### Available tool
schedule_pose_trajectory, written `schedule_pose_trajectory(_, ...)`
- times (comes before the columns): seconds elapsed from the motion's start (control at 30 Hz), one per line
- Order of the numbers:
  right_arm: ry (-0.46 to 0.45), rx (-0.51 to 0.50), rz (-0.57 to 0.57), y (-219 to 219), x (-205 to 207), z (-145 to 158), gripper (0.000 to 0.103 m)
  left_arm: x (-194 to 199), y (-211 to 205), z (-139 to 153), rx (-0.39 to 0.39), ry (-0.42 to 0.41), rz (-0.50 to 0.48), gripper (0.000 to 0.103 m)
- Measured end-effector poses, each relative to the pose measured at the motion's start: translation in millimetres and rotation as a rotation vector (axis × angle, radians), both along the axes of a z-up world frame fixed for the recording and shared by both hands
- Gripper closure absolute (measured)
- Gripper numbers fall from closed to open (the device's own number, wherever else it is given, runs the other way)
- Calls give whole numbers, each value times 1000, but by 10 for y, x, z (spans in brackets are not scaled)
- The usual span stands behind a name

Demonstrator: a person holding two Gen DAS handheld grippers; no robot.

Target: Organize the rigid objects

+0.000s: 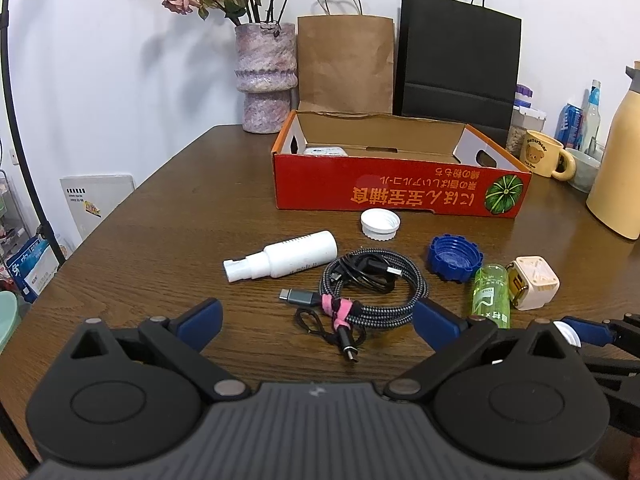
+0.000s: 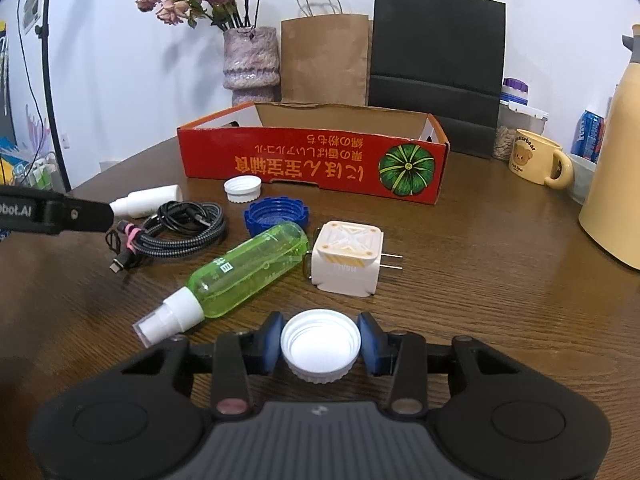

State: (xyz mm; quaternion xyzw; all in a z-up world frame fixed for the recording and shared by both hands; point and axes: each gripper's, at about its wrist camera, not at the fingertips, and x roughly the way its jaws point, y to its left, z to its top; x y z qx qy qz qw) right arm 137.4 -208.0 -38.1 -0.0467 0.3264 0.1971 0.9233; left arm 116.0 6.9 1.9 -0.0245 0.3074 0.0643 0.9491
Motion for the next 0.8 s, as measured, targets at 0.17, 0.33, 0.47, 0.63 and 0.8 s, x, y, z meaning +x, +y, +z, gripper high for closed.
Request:
schedule_pose_trajectory(0.17,-29,39,-24,-94,-8,47,63,15,-49,-6,7,5,-12,0)
schedule_pose_trajectory(0.33,-57,54,-54,-245,29,81,63,49,-136,-9,23,8,-35,0)
schedule_pose_trajectory(0.47,-78,64,-77,-380,64,92,63,101,-229,-21,14,11,-73,0)
schedule_pose_trajectory(0.63,-94,77,-114,-487,87,63,63,192,-433,-60,24,17,-138,0)
schedule_pose_trajectory(0.8,-102,106,-126,-536,71,59,63,266,-572,-97,31,20,-153,0)
